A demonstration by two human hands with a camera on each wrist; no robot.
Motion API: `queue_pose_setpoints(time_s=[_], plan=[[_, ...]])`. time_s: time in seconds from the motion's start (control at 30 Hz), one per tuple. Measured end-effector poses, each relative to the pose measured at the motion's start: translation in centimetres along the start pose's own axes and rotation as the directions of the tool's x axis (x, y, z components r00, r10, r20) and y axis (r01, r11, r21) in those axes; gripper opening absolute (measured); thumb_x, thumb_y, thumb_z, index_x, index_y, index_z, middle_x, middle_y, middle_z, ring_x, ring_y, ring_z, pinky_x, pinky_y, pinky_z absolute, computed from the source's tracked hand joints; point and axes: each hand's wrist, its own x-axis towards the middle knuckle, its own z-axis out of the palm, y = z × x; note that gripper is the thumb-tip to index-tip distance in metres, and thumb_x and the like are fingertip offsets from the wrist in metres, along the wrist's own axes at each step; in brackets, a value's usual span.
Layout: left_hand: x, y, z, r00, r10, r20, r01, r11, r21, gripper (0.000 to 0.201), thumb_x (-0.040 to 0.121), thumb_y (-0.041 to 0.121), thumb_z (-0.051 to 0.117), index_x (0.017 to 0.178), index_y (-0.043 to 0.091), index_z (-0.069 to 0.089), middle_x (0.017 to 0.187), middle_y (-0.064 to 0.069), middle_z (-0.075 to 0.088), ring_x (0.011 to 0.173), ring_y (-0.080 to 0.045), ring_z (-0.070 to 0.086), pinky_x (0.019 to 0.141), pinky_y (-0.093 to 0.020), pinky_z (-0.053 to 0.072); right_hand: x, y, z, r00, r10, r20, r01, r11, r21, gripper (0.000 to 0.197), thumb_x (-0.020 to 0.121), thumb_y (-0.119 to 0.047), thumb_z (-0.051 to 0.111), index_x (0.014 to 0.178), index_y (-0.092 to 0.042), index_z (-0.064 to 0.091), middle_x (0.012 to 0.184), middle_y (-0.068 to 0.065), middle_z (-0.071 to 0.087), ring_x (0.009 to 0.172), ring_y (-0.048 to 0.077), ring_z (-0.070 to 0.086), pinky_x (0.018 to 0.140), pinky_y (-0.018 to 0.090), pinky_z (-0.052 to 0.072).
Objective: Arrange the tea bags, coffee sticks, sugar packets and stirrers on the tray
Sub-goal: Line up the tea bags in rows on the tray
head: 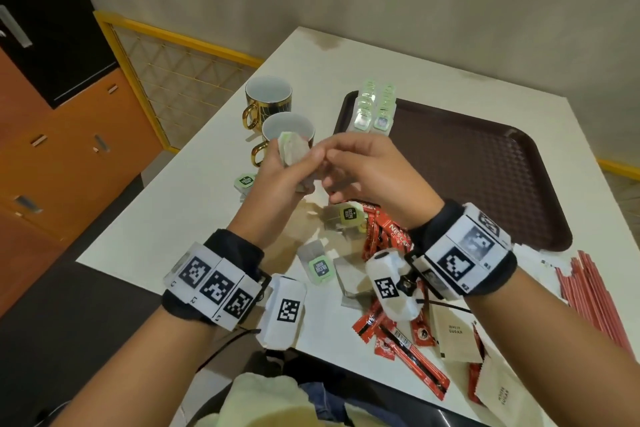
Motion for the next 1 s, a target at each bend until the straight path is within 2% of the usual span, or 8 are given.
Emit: queue_pose_setpoints(time_s=[0.1,0.2,0.27,0.37,0.53,0.67,0.83,1.0], plan=[[-0.4,0.1,-1.8,0.997,-0.045,-0.061,0.044,0.999,-0.015,0.022,0.097,0.009,0.050,0.117,0.009,0.059,0.090,-0.003,0.066,0.078,-0.011,0.058,0.067,-0.022,0.046,0.3,1.9,-1.6,0.995,-0.079,-0.057,0.050,0.914,-0.402,0.014,0.094,-0.008,0.056,0.092,-0.005,0.070,0.078,0.003,0.065,0.066,0.009,0.060,0.059,0.026,0.052],[-0.8,0.7,-3.9,0.990,-0.082,-0.110,0.077,0.996,-0.048,0.027,0.095,0.001,0.048,0.109,0.014,0.067,0.097,-0.002,0.073,0.090,-0.013,0.070,0.079,-0.025,0.054,0.5,4.1,-2.3,0.997,0.051,0.063,0.029,0.499,-0.866,0.011,0.092,-0.022,0.058,0.097,-0.019,0.067,0.094,-0.004,0.064,0.087,0.016,0.063,0.072,0.034,0.050],[-0.8,1.1,-4.9,0.987,-0.108,-0.118,0.097,0.991,-0.093,0.035,0.092,-0.007,0.045,0.108,0.016,0.067,0.100,-0.004,0.074,0.097,-0.018,0.071,0.083,-0.029,0.057,0.6,5.0,-1.9,0.985,0.126,0.120,0.093,0.197,-0.976,0.018,0.093,-0.028,0.055,0.108,-0.020,0.062,0.104,-0.001,0.054,0.097,0.023,0.057,0.069,0.034,0.042],[-0.9,1.5,-5.2,0.983,-0.153,-0.104,0.136,0.979,-0.153,0.037,0.091,-0.009,0.044,0.108,0.015,0.065,0.092,-0.003,0.072,0.081,-0.014,0.069,0.075,-0.026,0.057,1.3,5.8,-0.9,0.976,0.142,0.167,0.164,0.034,-0.986,0.024,0.094,-0.024,0.056,0.117,-0.017,0.056,0.109,0.004,0.046,0.099,0.026,0.051,0.065,0.035,0.035],[-0.8,1.6,-5.0,0.968,-0.230,-0.105,0.205,0.957,-0.204,0.021,0.098,0.011,0.050,0.114,0.012,0.063,0.084,-0.002,0.066,0.067,-0.011,0.056,0.059,-0.020,0.051,2.2,5.2,-1.3,0.967,0.196,0.161,0.140,0.117,-0.983,0.018,0.087,-0.024,0.062,0.095,-0.019,0.046,0.096,-0.001,0.038,0.089,0.021,0.043,0.067,0.036,0.040],[-0.7,1.4,-5.0,0.953,-0.280,-0.115,0.256,0.948,-0.189,0.024,0.098,0.013,0.052,0.120,0.011,0.061,0.084,-0.002,0.064,0.067,-0.010,0.054,0.057,-0.018,0.050,1.5,4.2,-1.7,0.976,0.132,0.172,0.150,0.166,-0.975,0.019,0.084,-0.025,0.059,0.094,-0.024,0.043,0.091,-0.002,0.055,0.078,0.023,0.053,0.061,0.035,0.043],[-0.5,1.1,-4.9,0.935,-0.321,-0.148,0.292,0.938,-0.189,0.019,0.098,0.012,0.052,0.113,0.013,0.063,0.076,0.001,0.066,0.062,-0.009,0.055,0.059,-0.020,0.048,-0.3,1.8,-0.9,0.938,0.135,0.320,0.243,0.404,-0.882,0.028,0.080,-0.033,0.068,0.101,-0.029,0.050,0.093,-0.007,0.058,0.081,0.017,0.058,0.065,0.035,0.048],[-0.5,1.2,-4.5,0.923,-0.353,-0.149,0.321,0.925,-0.202,0.020,0.095,0.013,0.056,0.114,0.014,0.062,0.085,-0.003,0.062,0.068,-0.010,0.055,0.063,-0.021,0.047,-0.2,3.8,1.6,0.836,0.283,0.469,0.378,0.321,-0.868,0.040,0.077,-0.042,0.075,0.107,-0.025,0.054,0.106,-0.007,0.054,0.094,0.017,0.053,0.079,0.038,0.051]])
